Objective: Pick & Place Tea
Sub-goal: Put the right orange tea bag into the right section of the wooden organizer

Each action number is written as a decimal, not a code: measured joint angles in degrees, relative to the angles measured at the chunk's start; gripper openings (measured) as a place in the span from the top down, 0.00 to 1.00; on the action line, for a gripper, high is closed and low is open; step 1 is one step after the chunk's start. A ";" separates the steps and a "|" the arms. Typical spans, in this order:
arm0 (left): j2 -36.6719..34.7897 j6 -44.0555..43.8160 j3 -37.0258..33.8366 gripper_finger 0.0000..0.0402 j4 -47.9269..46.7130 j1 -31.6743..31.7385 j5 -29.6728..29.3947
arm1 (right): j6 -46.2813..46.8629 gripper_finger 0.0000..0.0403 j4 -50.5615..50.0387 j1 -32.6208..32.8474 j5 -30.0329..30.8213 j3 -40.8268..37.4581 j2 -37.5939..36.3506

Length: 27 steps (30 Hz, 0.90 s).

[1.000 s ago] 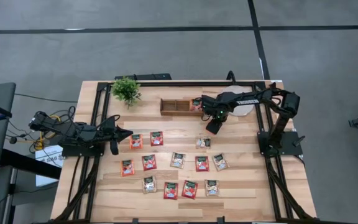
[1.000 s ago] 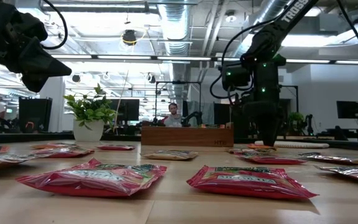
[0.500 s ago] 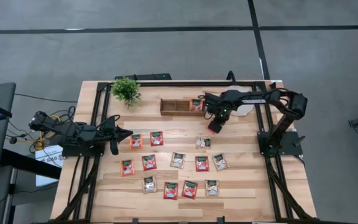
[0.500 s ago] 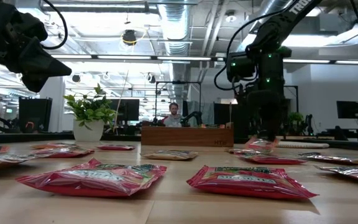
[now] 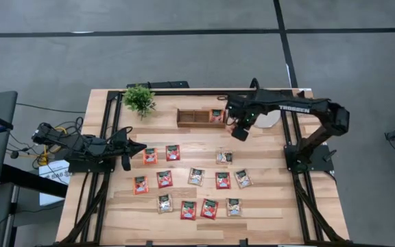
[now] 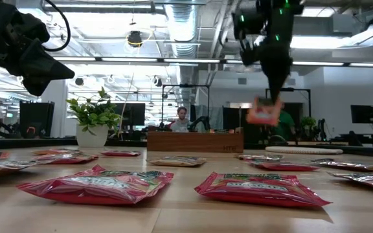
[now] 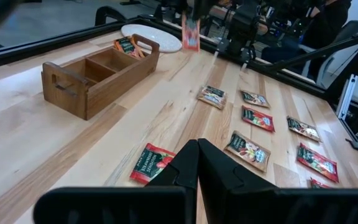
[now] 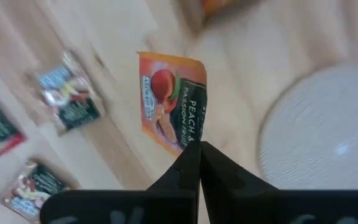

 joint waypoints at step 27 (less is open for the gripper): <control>0.01 0.00 0.00 1.00 0.00 0.00 0.02 | -31.36 1.00 -9.49 -2.93 12.81 35.64 28.32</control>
